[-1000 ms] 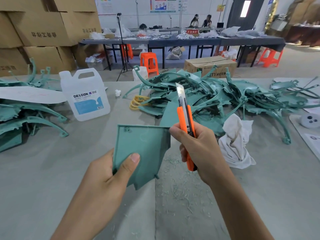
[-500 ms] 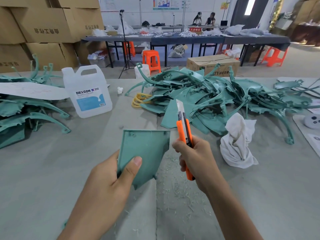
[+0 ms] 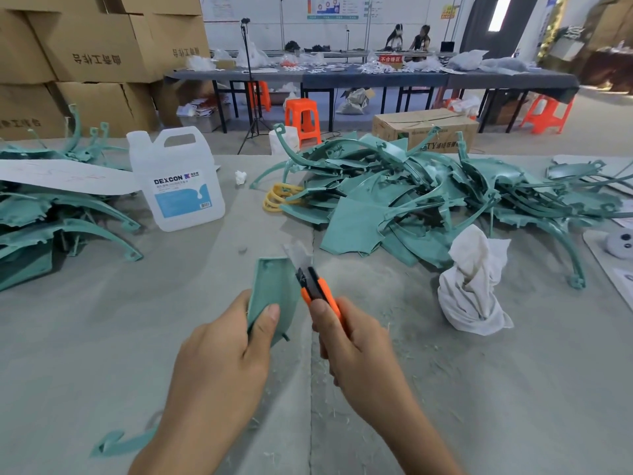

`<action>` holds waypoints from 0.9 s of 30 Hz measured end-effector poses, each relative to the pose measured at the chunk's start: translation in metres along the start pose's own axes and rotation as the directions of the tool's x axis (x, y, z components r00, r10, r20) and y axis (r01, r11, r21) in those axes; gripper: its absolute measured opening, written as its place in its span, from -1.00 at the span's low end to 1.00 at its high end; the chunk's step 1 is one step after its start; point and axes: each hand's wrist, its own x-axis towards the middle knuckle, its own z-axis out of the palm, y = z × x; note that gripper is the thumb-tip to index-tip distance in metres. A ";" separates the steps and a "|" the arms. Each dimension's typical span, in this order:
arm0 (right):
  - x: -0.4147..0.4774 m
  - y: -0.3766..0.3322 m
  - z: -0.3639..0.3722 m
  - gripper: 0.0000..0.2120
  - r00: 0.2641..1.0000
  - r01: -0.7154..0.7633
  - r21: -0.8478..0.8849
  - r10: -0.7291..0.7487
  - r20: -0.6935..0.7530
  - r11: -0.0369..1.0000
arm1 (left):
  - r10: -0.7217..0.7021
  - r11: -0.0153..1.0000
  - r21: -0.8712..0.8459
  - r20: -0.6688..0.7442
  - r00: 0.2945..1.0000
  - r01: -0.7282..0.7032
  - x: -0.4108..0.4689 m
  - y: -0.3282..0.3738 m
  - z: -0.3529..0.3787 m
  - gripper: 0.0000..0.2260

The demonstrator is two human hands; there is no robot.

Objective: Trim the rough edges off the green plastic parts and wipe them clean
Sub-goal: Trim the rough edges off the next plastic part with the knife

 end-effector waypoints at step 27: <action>0.015 -0.024 -0.035 -0.89 0.989 0.099 0.372 -0.133 0.067 0.923 | 0.174 0.818 0.494 0.274 0.946 -0.294 0.029 0.006 -0.023 -0.59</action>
